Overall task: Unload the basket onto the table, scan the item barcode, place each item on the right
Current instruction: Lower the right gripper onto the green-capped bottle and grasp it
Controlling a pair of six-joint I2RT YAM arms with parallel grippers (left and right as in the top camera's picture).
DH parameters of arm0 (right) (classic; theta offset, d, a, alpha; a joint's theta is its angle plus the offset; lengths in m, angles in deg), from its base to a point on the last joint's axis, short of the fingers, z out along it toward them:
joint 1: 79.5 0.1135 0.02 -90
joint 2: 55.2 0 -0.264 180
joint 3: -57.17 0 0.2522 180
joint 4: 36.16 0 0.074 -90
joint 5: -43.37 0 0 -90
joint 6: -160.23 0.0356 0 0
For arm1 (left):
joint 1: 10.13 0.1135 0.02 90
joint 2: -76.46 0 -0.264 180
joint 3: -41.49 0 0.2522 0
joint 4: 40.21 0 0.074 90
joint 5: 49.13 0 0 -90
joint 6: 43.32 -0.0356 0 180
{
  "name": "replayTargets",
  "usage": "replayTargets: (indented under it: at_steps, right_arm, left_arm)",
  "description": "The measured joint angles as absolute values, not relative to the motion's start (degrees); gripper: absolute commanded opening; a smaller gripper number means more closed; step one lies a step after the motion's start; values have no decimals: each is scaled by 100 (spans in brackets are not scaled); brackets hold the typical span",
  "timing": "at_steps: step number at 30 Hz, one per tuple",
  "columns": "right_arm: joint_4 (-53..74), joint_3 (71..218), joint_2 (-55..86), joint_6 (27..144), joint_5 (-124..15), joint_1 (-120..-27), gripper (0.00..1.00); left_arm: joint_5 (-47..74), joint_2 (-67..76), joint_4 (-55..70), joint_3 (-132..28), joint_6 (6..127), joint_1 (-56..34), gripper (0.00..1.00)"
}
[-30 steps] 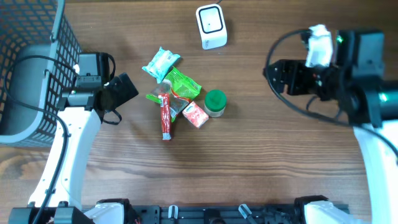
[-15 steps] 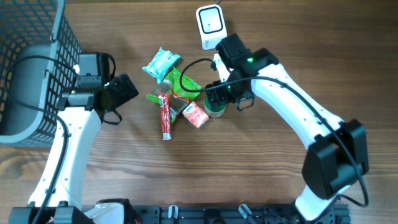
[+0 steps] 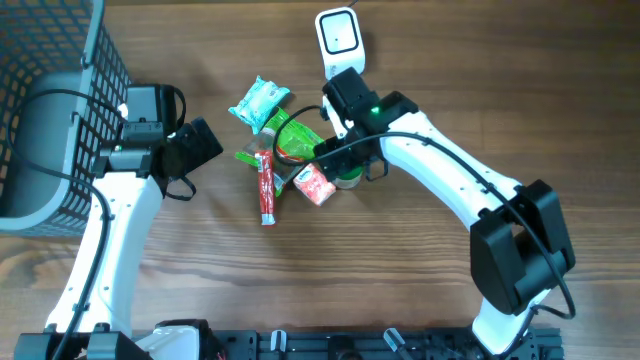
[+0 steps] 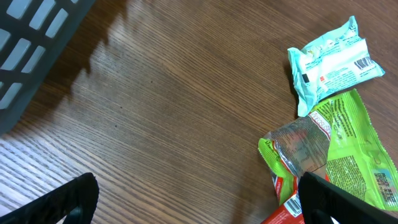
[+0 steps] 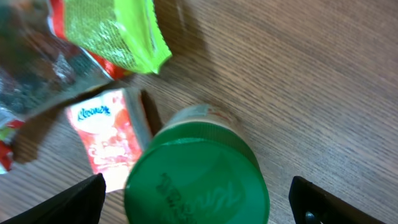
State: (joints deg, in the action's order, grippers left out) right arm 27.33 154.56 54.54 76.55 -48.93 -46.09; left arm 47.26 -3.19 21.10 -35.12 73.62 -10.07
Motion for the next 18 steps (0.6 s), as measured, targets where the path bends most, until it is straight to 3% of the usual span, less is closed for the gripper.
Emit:
replayTargets:
  at_steps: [7, 9, 18]
  right_arm:
    - [2191, 15052, 5486, 7653, -4799, -4609, 89]
    - [2104, 14976, 5486, 7651, -4799, -4609, 79]
    - [1905, 14840, 5489, 7968, -4633, -4681, 79]
  left_arm:
    - [4726, -319, 2112, -3512, 7362, -1005, 100]
    - [4726, -319, 2112, -3512, 7362, -1005, 100]
    - [4726, -319, 2110, -3512, 7362, -1007, 100]
